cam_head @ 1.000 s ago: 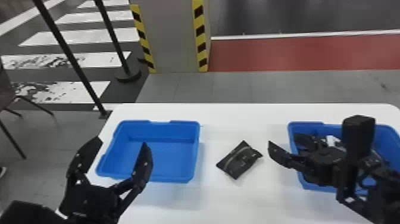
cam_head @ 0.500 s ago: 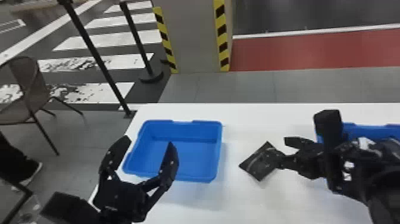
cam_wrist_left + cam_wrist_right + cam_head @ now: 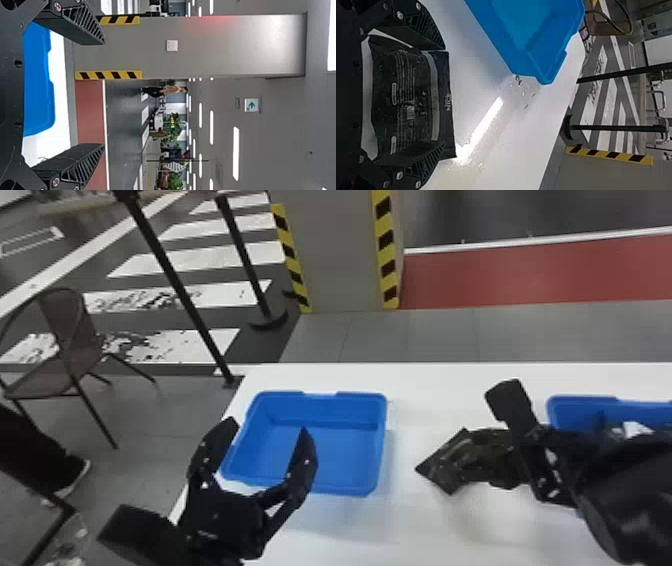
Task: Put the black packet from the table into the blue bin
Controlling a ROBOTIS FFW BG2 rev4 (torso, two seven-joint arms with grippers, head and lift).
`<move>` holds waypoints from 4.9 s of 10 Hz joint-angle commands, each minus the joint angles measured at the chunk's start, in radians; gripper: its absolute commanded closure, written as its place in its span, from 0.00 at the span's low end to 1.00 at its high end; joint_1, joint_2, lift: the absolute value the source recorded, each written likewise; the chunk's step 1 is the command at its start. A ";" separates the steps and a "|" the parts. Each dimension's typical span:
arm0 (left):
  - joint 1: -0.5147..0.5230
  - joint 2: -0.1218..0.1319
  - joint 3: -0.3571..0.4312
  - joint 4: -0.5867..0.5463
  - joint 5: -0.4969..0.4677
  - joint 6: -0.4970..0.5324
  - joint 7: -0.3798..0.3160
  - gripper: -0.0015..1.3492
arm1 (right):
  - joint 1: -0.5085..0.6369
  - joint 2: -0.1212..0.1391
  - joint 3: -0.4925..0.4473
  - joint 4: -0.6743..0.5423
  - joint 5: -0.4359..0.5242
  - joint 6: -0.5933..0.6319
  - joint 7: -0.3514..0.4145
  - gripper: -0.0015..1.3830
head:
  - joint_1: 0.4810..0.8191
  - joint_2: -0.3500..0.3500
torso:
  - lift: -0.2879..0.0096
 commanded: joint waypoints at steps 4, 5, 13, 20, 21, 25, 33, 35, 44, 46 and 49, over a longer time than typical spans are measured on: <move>-0.013 0.000 -0.007 0.010 -0.002 0.004 0.000 0.08 | -0.073 -0.003 0.122 0.125 -0.020 0.045 -0.031 0.50 | 0.63 0.93 | 0.60; -0.011 0.000 -0.007 0.010 -0.002 0.002 -0.001 0.08 | -0.071 -0.004 0.124 0.111 -0.020 0.042 -0.032 0.74 | 0.63 0.93 | 0.60; 0.006 0.001 0.003 0.007 0.012 -0.021 0.000 0.09 | 0.315 -0.017 -0.329 -0.505 0.122 0.020 -0.032 0.79 | 0.63 0.89 | 0.60; 0.028 -0.006 0.025 0.000 0.014 -0.038 -0.001 0.09 | 0.697 0.059 -0.853 -0.812 0.218 -0.046 -0.058 0.72 | 0.63 0.41 | 0.60; 0.031 -0.006 0.027 0.000 0.016 -0.038 -0.001 0.09 | 0.646 0.059 -0.867 -0.716 0.212 -0.076 -0.058 0.63 | 0.63 0.36 | 0.60; 0.028 -0.008 0.027 0.000 0.016 -0.045 -0.001 0.08 | 0.742 0.077 -0.877 -0.711 0.022 -0.385 -0.009 0.06 | 0.63 0.33 | 0.60; 0.021 -0.009 0.025 0.000 0.016 -0.040 -0.001 0.08 | 1.181 0.152 -0.821 -1.109 -0.042 -0.544 -0.066 0.07 | 0.63 0.52 | 0.60; 0.016 -0.006 0.019 0.000 0.014 -0.035 -0.001 0.08 | 1.176 0.160 -0.821 -1.094 -0.038 -0.549 -0.066 0.07 | 0.63 0.51 | 0.60; 0.016 -0.006 0.019 0.000 0.014 -0.030 -0.001 0.08 | 1.186 0.161 -0.815 -1.094 -0.034 -0.571 -0.066 0.07 | 0.63 0.51 | 0.60; 0.016 -0.005 0.021 0.000 0.014 -0.030 0.000 0.08 | 1.186 0.161 -0.813 -1.092 -0.034 -0.571 -0.066 0.07 | 0.63 0.51 | 0.60; 0.019 -0.006 0.025 0.000 0.014 -0.028 -0.001 0.08 | 1.183 0.160 -0.811 -1.087 -0.036 -0.571 -0.066 0.07 | 0.63 0.52 | 0.60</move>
